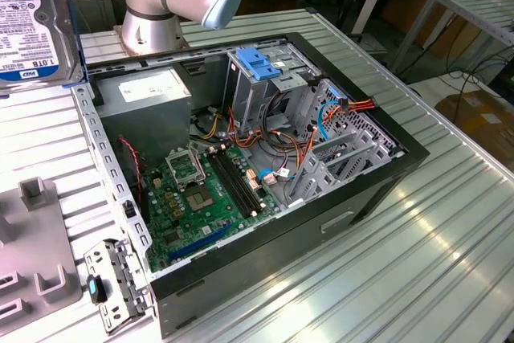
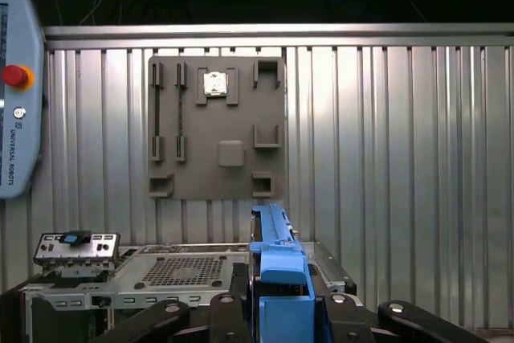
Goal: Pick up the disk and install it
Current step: 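Pick up the disk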
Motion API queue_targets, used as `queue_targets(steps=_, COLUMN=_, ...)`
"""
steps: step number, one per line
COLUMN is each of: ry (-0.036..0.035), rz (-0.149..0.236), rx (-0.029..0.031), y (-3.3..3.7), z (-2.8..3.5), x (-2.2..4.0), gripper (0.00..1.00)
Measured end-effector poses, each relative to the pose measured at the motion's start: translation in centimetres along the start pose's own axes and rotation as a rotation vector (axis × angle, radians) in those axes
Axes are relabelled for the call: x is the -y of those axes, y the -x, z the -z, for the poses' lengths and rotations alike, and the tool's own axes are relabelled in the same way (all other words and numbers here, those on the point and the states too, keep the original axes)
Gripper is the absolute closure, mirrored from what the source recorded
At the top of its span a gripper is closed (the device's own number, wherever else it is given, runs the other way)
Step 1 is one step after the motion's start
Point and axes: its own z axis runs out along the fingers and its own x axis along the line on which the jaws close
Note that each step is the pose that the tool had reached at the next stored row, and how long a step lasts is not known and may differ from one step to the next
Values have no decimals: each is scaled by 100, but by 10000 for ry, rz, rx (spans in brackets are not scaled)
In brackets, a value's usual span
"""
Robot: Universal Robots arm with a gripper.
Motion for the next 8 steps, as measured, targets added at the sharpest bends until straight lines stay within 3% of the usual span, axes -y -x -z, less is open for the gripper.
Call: queue_targets(steps=8, ry=2, rz=0, rx=0, y=1, z=2, x=153, gripper=63)
